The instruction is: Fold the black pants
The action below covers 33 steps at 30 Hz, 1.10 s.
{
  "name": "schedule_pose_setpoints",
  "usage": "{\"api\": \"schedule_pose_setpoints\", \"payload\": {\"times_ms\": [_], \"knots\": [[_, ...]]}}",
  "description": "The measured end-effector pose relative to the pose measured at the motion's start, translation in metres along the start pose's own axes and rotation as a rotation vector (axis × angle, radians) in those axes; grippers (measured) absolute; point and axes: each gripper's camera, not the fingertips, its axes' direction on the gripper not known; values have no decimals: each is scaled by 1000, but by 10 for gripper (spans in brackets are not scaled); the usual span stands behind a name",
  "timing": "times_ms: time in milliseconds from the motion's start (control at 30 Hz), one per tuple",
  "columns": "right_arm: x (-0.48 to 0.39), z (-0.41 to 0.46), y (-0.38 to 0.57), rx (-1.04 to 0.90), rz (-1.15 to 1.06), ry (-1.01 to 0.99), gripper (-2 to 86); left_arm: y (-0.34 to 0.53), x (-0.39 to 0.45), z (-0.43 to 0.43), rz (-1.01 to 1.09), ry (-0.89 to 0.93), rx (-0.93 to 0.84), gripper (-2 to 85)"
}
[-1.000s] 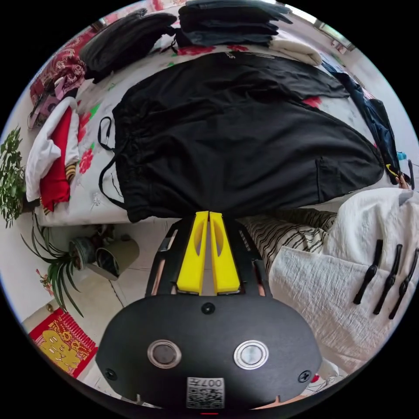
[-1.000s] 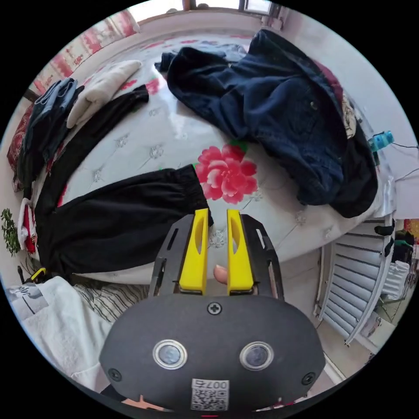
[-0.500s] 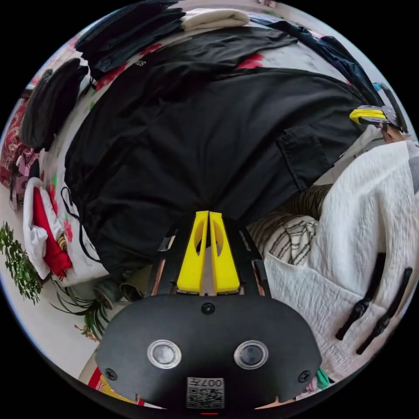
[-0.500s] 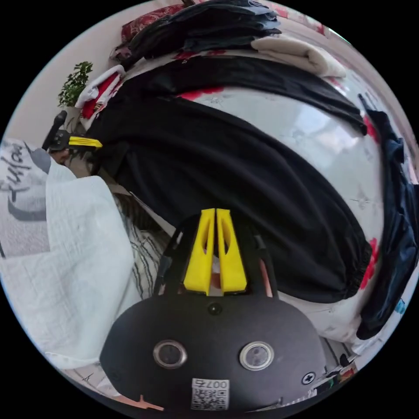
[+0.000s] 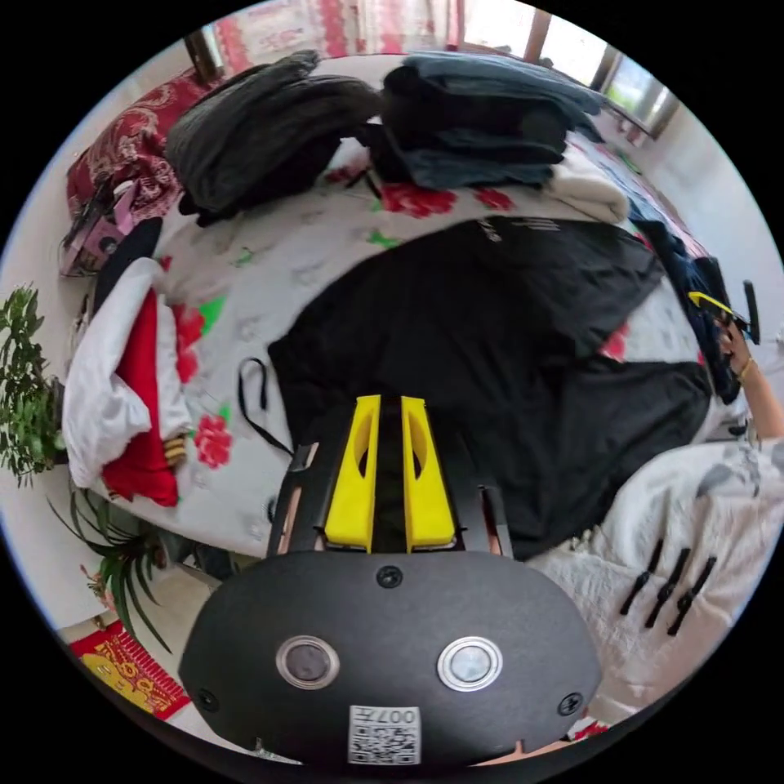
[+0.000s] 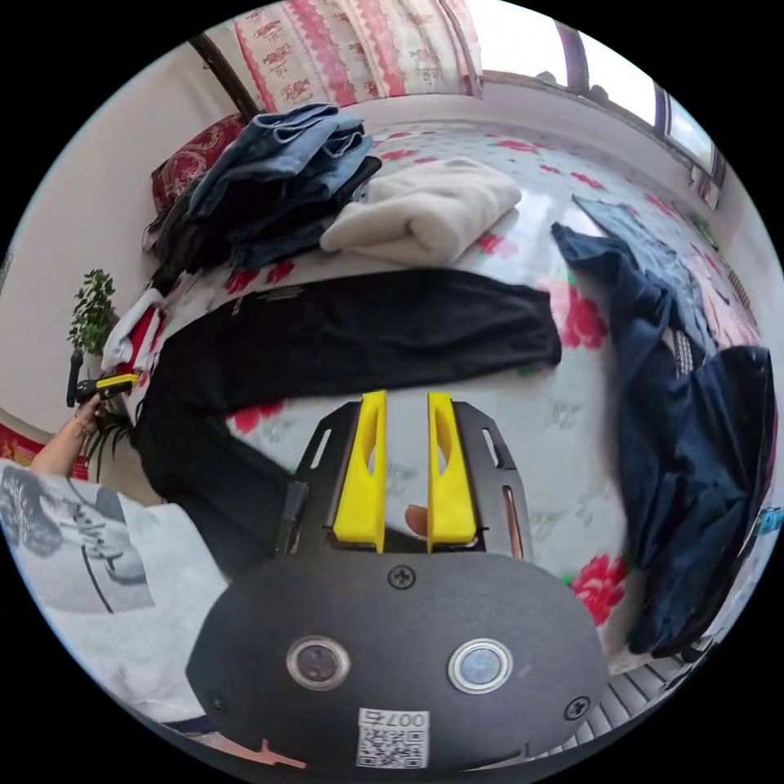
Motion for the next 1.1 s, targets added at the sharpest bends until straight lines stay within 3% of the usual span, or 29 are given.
{"api": "schedule_pose_setpoints", "payload": {"times_ms": [267,500,567,700,833,1100], "knots": [[30,65,-151,-98,10,229,96,-113,-64,70,-82,-84,-217,92],[47,164,-214,-392,-129,285,73,-130,-71,86,94,-11,-311,38],[49,160,-218,-324,-127,171,42,-126,-75,83,105,-19,-293,6],[43,149,-210,-331,-93,204,5,-116,-86,77,98,54,-284,-7],[37,82,-176,-171,-82,211,-1,-97,-92,53,113,97,-222,-9],[39,-87,-81,163,-8,158,-3,-3,-113,-85,71,216,171,-9]]}}
